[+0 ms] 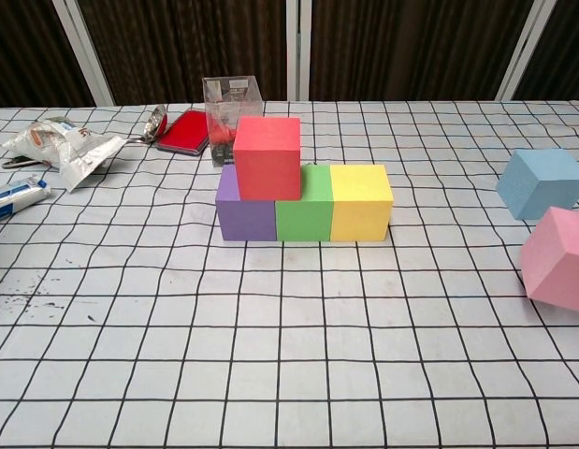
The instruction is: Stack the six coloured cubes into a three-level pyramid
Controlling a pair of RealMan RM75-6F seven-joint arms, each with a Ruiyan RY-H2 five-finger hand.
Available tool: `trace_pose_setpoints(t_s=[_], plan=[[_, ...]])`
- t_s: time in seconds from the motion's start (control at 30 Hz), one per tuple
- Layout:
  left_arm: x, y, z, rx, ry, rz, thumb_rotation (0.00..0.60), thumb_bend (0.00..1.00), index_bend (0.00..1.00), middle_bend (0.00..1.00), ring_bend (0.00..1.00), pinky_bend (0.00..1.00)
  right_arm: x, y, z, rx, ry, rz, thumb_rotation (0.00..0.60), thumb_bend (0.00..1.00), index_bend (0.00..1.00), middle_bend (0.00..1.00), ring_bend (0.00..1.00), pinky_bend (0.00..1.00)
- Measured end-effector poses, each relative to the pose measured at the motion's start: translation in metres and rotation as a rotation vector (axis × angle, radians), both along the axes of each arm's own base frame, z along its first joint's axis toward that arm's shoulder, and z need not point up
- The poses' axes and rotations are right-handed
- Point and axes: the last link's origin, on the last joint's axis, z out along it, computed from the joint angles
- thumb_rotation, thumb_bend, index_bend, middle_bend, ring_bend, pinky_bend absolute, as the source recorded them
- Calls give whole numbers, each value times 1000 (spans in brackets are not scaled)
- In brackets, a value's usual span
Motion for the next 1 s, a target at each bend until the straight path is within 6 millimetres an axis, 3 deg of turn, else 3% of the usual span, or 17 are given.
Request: trace_pose_setpoints(t_s=[0.1, 0.23, 0.33, 0.73, 1.0], plan=[[0, 0, 0, -3, -1, 1, 600, 0, 117, 179, 12, 63, 11, -10, 17, -48, -14, 42, 600, 135, 0, 544, 109, 0], [1, 0, 0, -3, 0, 2, 600, 0, 117, 179, 12, 62, 39, -40, 40, -97, -21, 131, 600, 135, 0, 545, 125, 0], [1, 1, 0, 0, 2, 3, 600, 0, 117, 179, 12, 62, 59, -62, 44, -68, -6, 190, 600, 136, 0, 547, 144, 0], [-1, 0, -2, -5, 6, 12, 600, 0, 117, 179, 12, 62, 135, -142, 8, 188, 148, 437, 600, 99, 0, 547, 144, 0], [-3, 0, -1, -7, -4, 16, 600, 0, 118, 179, 12, 63, 155, -152, -9, 166, 124, 450, 600, 97, 0, 545, 144, 0]])
